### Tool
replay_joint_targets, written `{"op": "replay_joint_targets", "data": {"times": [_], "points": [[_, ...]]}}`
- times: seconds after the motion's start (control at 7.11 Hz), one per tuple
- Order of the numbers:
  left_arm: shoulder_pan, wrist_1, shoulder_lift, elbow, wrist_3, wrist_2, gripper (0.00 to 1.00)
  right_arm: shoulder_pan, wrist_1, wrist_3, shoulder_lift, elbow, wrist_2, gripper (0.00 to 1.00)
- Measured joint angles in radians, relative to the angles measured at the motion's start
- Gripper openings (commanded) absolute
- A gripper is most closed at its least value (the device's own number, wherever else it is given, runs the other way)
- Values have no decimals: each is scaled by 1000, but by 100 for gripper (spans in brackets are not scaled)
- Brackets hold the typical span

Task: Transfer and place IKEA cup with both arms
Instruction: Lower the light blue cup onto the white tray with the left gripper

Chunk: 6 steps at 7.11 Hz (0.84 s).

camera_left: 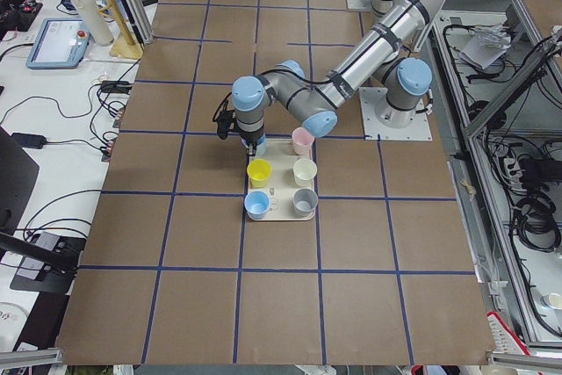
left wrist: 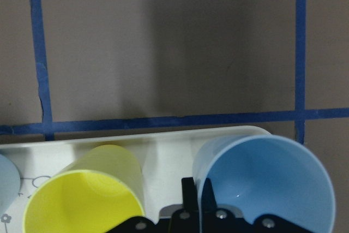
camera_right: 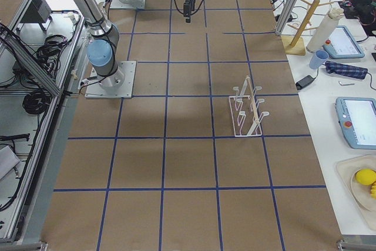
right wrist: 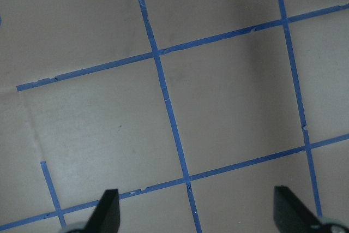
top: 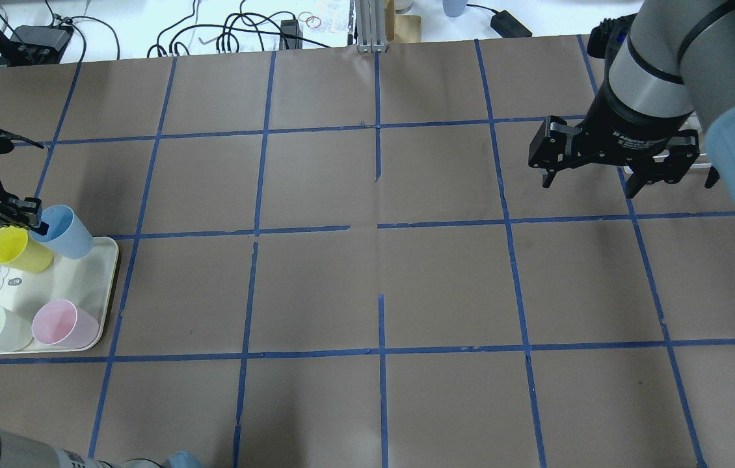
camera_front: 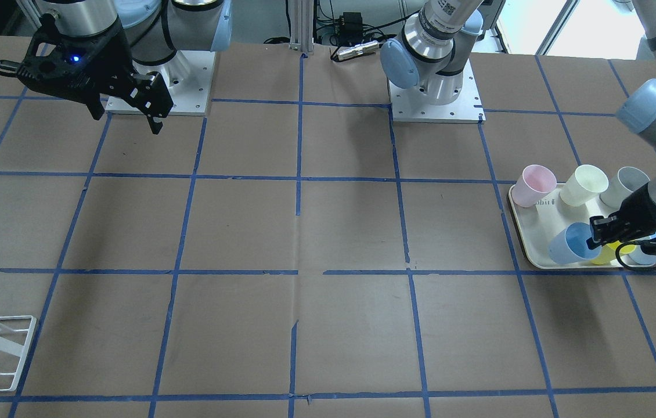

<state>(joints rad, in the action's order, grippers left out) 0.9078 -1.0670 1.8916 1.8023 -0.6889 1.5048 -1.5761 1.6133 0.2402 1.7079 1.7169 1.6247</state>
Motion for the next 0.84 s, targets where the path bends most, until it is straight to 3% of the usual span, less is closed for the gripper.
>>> {"op": "replay_joint_targets", "data": {"times": [0.56, 0.84], "points": [[31, 2, 5, 24, 8, 2, 0, 17, -4, -58, -4, 1, -2, 100], [30, 2, 5, 29, 7, 3, 0, 36, -9, -89, -5, 3, -66, 100]]}}
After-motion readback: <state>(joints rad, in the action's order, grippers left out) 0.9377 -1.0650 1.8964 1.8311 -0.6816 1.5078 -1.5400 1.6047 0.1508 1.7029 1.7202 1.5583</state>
